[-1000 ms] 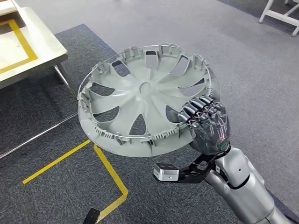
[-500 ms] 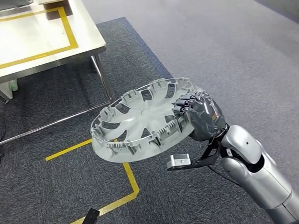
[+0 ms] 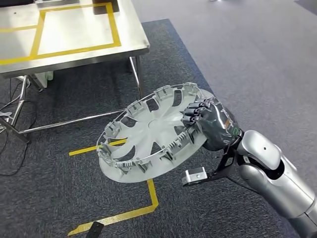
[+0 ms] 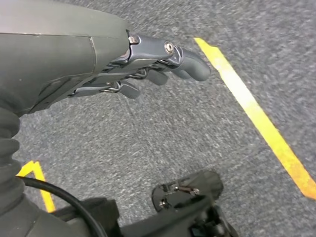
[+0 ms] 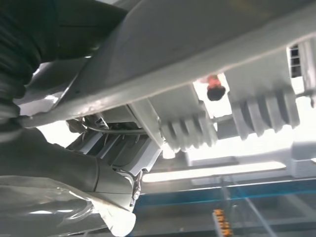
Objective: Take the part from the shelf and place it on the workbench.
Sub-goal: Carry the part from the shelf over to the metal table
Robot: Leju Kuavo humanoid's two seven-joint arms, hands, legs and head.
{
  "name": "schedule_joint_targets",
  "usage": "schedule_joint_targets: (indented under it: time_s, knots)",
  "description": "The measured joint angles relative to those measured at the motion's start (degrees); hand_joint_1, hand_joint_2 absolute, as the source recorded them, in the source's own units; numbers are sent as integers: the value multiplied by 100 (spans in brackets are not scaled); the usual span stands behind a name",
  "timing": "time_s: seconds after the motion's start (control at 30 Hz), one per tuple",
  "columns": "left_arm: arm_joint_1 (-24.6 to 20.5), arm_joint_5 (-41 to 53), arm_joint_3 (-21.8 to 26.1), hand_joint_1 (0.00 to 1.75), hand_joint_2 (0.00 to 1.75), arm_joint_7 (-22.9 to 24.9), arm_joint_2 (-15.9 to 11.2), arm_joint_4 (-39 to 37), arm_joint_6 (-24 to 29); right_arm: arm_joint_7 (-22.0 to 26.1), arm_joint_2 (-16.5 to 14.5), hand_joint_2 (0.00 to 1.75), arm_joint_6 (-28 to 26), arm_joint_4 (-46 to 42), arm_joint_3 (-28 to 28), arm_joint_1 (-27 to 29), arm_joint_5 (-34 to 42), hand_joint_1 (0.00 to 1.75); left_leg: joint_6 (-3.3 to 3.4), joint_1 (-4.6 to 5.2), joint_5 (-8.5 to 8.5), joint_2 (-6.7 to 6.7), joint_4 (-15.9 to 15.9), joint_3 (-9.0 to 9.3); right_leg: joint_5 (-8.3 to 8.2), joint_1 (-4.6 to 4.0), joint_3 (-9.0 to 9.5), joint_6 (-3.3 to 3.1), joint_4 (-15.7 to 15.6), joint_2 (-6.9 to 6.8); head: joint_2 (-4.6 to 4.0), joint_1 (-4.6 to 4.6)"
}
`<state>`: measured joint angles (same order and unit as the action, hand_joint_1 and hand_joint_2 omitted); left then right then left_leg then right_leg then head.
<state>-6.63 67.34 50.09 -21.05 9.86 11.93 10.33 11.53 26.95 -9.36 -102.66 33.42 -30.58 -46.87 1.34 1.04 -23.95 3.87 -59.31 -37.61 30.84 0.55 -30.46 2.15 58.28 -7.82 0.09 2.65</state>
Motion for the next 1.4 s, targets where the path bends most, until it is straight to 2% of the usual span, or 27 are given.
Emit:
schedule_joint_targets:
  time_s: [0.03, 0.1, 0.17, 0.2, 0.23, 0.27, 0.3, 0.37, 0.43, 0.5, 0.53, 0.6, 0.67, 0.73, 0.77, 0.8, 0.87, 0.9, 0.93, 1.07, 1.13, 1.2, 1.23, 1.27, 1.3, 1.37, 1.4]
  knots:
    - [9, 1, 1, 0, 175, 0, 1, 0, -1, 5, 34, 175, -14, -23, -4, 7, 2, 175, 26, -15, 1, -82, 16, 16, 49, 10, 9, 28, 22, 38, 0, -13]
    - [7, 1, 0, 0, 175, 0, 3, 0, -5, 22, 119, 175, -64, -81, -22, 43, 18, 175, 87, -50, 7, -245, 49, 54, 287, 30, -156, 60, 401, 355, 0, -41]
    - [-11, 4, -1, 0, 175, 0, 8, 0, -17, 47, 198, 175, -136, -133, -45, 114, 44, 175, 129, -53, -4, -416, 49, 62, 607, 33, -578, 55, 1191, 689, 0, -62]
    - [-15, 5, -2, 0, 175, 0, 12, 0, -22, 60, 232, 175, -162, -152, -52, 160, 53, 175, 140, -51, -10, -506, 48, 69, 683, 31, -793, 53, 1522, 747, 0, -66]
    - [-13, 7, -2, 0, 175, 0, 15, 0, -26, 69, 261, 175, -178, -168, -55, 206, 55, 175, 146, -47, -17, -599, 46, 81, 645, 29, -933, 48, 1672, 769, 0, -66]
    - [-9, 7, -2, 0, 175, 0, 17, 0, -27, 77, 287, 175, -187, -185, -56, 251, 53, 175, 148, -46, -24, -692, 43, 97, 484, 28, -970, 41, 1595, 781, 0, -66]
    - [-6, 7, -2, 0, 175, 0, 21, 0, -27, 84, 316, 175, -193, -205, -59, 290, 49, 175, 143, -47, -34, -785, 38, 116, 228, 31, -897, 30, 1297, 813, 0, -69]
    - [-12, 7, -2, 0, 175, -1, 28, 0, -27, 96, 364, 175, -222, -251, -79, 350, 40, 175, 114, -45, -59, -952, 13, 126, -219, 61, -610, 7, 513, 1031, 0, -73]
    - [-21, 6, -2, 0, 175, -3, 33, 0, -26, 105, 395, 175, -271, -296, -112, 390, 21, 175, 57, -54, -63, -1081, -6, 91, -332, 78, -433, -13, 126, 1210, 0, -73]
    - [-11, 5, -2, 0, 175, -3, 32, 1, -24, 103, 406, 175, -322, -337, -141, 421, -49, 175, -7, -70, -51, -1183, -1, 70, -315, 75, -392, -48, 91, 1161, 0, -72]
    - [0, 5, -2, 0, 175, -4, 30, 1, -22, 96, 406, 175, -347, -355, -153, 439, -104, 175, -38, -64, -71, -1156, -19, 66, -319, 82, -368, -73, 71, 1113, 0, -70]
    - [-2, 9, -3, 0, 175, -3, 32, 2, -17, 65, 406, 175, -436, -380, -192, 501, -212, 175, -111, -46, -256, -887, -304, -46, -317, 105, -304, -129, 34, 1009, 0, -36]
    - [-18, 22, -7, 0, 175, -20, 40, 2, -48, 28, 405, 175, -584, -395, -247, 588, -320, 175, -177, -73, -595, -554, -1016, -365, -289, 96, -259, -173, 29, 913, 0, -6]
    - [-20, 33, -15, 0, 175, -83, 39, 2, -161, -8, 391, 175, -789, -398, -297, 705, -472, 175, -220, -122, -751, -456, -1577, -632, -258, 93, -223, -185, 29, 837, 0, -5]
    - [-18, 37, -21, 0, 175, -124, 38, 2, -243, -27, 373, 175, -911, -399, -324, 771, -565, 175, -231, -140, -672, -447, -1569, -634, -240, 95, -201, -181, 30, 809, 0, -4]
    - [-17, 39, -28, 0, 175, -162, 36, 2, -325, -47, 345, 175, -1038, -403, -352, 835, -659, 175, -234, -152, -495, -444, -1329, -524, -218, 97, -172, -171, 30, 786, 0, -5]
    - [-17, 43, -41, 0, 175, -210, 29, 2, -467, -83, 271, 175, -1258, -420, -417, 930, -834, 175, -212, -152, -122, -435, -565, -157, -167, 89, -117, -134, 32, 756, 0, -5]
    - [-19, 43, -47, 0, 175, -225, 27, 1, -522, -102, 235, 175, -1340, -429, -448, 962, -903, 175, -188, -143, -40, -432, -254, -11, -146, 80, -106, -110, 36, 749, 0, -6]
    - [-19, 40, -55, 0, 175, -233, 23, 1, -581, -124, 198, 175, -1406, -438, -478, 987, -964, 175, -163, -131, -28, -429, -82, 68, -135, 70, -105, -81, 34, 745, 0, -9]
    - [-2, -19, -78, 0, 175, -274, 2, 2, -854, -244, 42, 175, -1550, -449, -557, 1087, -1174, 175, -28, -132, -76, -433, 40, 137, -55, 77, -131, 29, 59, 738, 0, -15]
    - [-6, -41, -80, 0, 175, -314, -7, 2, -940, -302, -17, 175, -1632, -450, -602, 1149, -1283, 175, 41, -148, -79, -437, 76, 166, 194, 77, -380, 45, 527, 755, 0, -42]
    - [-1, -52, -82, 0, 175, -340, -15, 2, -977, -349, -87, 175, -1758, -450, -648, 1230, -1400, 175, 80, -135, -100, -441, 75, 170, 470, 71, -821, 48, 1301, 769, 0, -60]
    - [6, -54, -82, 0, 175, -346, -19, 2, -984, -366, -124, 175, -1813, -450, -671, 1277, -1444, 175, 86, -128, -109, -443, 74, 175, 500, 70, -993, 50, 1558, 770, 0, -60]
    - [13, -54, -82, 0, 175, -350, -24, 2, -985, -377, -158, 175, -1852, -450, -691, 1319, -1474, 175, 88, -124, -119, -445, 72, 185, 419, 70, -1072, 50, 1611, 771, 0, -60]
    - [18, -54, -83, 0, 175, -353, -26, 2, -985, -384, -186, 175, -1870, -450, -709, 1349, -1490, 175, 82, -122, -132, -450, 70, 201, 233, 71, -1031, 46, 1433, 770, 0, -60]
    - [18, -54, -85, 0, 175, -357, -29, 2, -981, -391, -224, 175, -1883, -450, -732, 1381, -1509, 175, 48, -117, -167, -460, 57, 236, -195, 69, -721, 34, 695, 771, 0, -60]
    - [15, -54, -87, 0, 175, -358, -31, 2, -973, -396, -248, 175, -1897, -452, -745, 1388, -1521, 175, 22, -109, -186, -466, 37, 238, -306, 66, -563, 22, 370, 774, 0, -58]
